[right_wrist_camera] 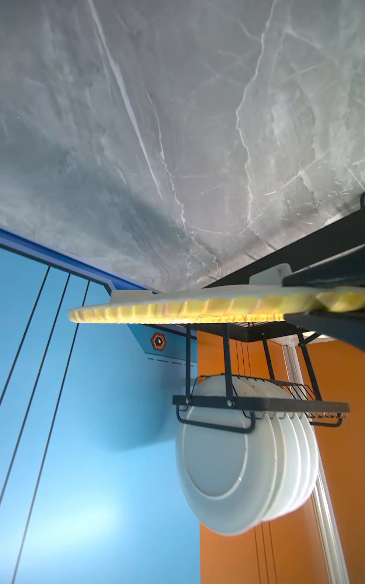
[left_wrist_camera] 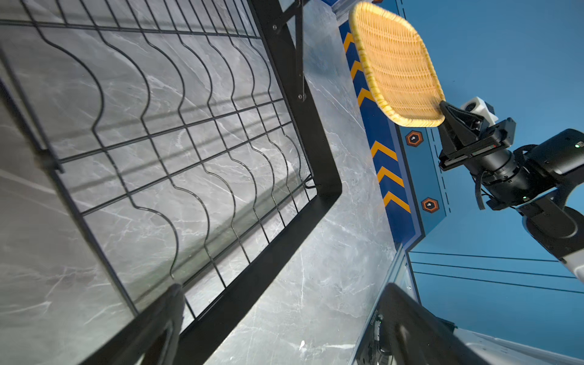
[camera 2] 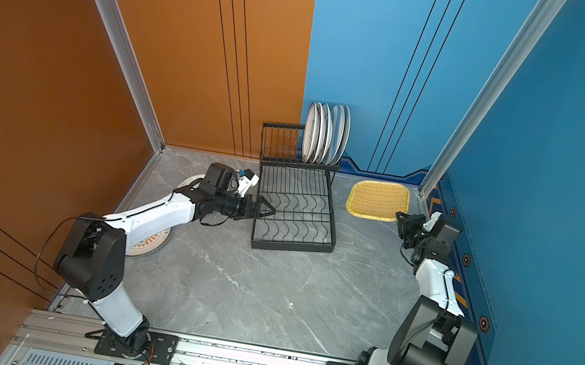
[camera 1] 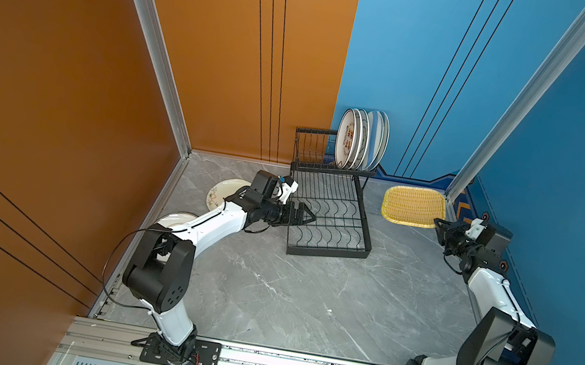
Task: Load plates into a dish rack
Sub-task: Pick up the plate from the top-right of the table, then pass the plate.
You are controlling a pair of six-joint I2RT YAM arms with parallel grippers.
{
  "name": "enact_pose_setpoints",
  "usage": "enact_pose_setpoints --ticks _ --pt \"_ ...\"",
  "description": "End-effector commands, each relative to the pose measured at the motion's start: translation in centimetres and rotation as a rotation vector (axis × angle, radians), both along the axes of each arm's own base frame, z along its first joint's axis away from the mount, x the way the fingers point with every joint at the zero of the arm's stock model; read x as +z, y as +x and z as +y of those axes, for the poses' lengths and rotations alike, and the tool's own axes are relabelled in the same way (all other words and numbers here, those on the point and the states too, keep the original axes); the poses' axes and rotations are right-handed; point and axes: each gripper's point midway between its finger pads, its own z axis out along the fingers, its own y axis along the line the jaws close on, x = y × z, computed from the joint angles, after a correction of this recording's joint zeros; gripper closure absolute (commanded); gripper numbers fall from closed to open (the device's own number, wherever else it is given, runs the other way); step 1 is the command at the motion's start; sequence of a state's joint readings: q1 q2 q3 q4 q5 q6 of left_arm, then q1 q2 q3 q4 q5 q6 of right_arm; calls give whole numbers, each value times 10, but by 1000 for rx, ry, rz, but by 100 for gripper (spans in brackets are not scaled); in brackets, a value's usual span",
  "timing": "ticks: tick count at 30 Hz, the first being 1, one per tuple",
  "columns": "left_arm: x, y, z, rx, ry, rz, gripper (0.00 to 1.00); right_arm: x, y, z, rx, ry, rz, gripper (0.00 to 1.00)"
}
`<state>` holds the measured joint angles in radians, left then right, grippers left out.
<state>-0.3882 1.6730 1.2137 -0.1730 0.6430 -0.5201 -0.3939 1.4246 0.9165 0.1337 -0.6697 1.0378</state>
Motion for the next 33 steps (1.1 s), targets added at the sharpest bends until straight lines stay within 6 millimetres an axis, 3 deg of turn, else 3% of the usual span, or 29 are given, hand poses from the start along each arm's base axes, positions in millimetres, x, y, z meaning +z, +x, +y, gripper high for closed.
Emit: enact_pose_setpoints --ticks 1,7,19,24,33 --pt "13 -6 -17 -82 -49 -9 2 29 -16 20 85 29 -71 100" --pt "22 -7 -28 -135 -95 5 2 41 -46 46 159 50 -74 100" --pt "32 -3 -51 -207 -155 23 2 39 -97 106 278 118 -68 100" --pt "39 2 -62 -207 -224 38 0 43 -104 130 319 132 -90 100" --pt "40 8 -73 -203 -287 80 11 53 -104 165 366 152 -137 100"
